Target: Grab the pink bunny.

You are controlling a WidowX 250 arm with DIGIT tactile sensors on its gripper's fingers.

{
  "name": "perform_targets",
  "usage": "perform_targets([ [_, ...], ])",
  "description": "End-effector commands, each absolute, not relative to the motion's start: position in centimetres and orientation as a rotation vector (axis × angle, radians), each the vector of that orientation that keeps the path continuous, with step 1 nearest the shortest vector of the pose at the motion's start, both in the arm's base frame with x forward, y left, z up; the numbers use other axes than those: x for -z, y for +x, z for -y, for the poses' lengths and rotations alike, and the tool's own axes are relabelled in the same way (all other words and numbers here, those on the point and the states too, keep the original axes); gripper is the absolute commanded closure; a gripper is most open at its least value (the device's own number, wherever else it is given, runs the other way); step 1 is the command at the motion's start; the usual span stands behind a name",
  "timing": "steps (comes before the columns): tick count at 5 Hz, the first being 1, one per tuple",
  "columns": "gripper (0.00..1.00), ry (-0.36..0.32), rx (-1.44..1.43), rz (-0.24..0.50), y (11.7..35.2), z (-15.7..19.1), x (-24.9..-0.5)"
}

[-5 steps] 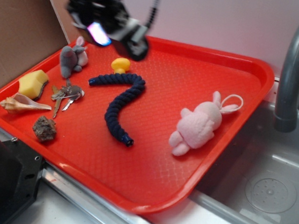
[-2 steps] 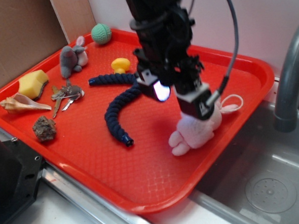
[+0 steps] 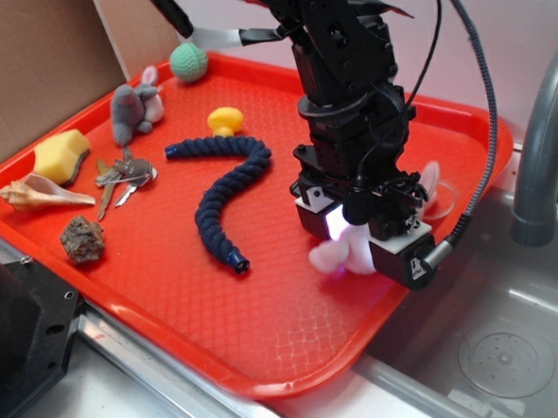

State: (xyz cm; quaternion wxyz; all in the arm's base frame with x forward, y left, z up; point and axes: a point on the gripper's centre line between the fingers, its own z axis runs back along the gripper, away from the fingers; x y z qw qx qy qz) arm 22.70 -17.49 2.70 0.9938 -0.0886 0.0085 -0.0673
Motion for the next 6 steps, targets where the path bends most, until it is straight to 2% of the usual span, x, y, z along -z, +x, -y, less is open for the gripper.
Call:
perform_targets([
  [1, 1.0, -0.141, 0.112, -0.033, 23.1, 16.0, -3.3],
  [2, 1.0, -0.12, 0.11, -0.02, 23.2, 12.9, -4.8],
  [3, 1.0, -0.068, 0.08, 0.016, 22.4, 8.9, -9.5],
  [4, 1.0, -0.093, -0.021, 0.097, 19.2, 3.7, -14.4],
  [5, 1.0, -0.023, -0.246, 0.176, 17.0, 0.0, -19.2],
  [6, 1.0, -0.038, -0.129, 0.199, 16.6, -4.2, -22.5],
])
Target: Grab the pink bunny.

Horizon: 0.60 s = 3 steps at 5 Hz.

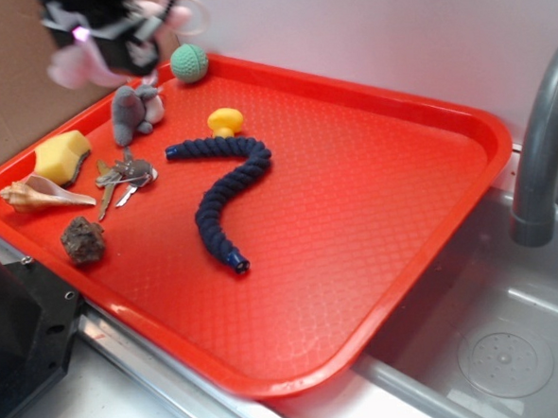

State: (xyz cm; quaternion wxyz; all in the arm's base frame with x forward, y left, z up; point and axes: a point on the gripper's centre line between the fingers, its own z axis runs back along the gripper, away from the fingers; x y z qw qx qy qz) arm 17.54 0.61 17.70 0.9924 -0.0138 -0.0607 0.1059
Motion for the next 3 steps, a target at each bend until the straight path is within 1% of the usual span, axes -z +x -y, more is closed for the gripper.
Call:
perform_targets([
  [1, 1.0, 0.008, -0.105, 0.138, 18.1, -3.6, -22.5],
  [2, 1.0, 0.002, -0.077, 0.096, 19.2, -2.4, -20.9],
  [3, 1.0, 0.017, -0.052, 0.077, 19.7, -1.1, -19.4],
])
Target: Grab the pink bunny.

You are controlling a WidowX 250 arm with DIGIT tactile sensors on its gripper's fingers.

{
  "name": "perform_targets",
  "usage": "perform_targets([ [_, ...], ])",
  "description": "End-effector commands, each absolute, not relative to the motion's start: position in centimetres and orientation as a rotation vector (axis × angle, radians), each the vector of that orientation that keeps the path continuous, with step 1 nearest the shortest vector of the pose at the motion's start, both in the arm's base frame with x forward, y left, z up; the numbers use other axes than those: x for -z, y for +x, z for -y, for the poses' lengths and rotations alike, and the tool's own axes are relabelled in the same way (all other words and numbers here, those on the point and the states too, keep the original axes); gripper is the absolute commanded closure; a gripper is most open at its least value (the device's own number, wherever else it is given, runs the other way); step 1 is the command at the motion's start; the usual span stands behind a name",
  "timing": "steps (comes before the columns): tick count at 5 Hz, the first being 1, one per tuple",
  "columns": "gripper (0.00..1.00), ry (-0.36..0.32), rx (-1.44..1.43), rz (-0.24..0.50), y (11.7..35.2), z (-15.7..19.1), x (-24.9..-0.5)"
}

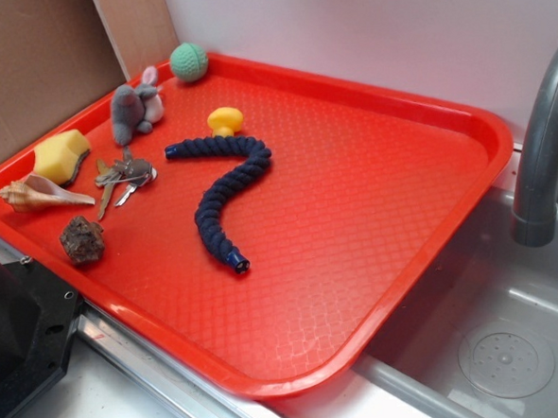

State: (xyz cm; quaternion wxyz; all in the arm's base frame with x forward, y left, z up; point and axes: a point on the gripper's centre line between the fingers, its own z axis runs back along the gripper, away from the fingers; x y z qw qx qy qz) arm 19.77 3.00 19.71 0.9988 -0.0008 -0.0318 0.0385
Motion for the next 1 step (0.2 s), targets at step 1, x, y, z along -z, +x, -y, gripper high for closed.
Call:
perform_targets([
  [1, 1.0, 0.045, -0.053, 0.071, 19.61, -0.44, -18.99],
])
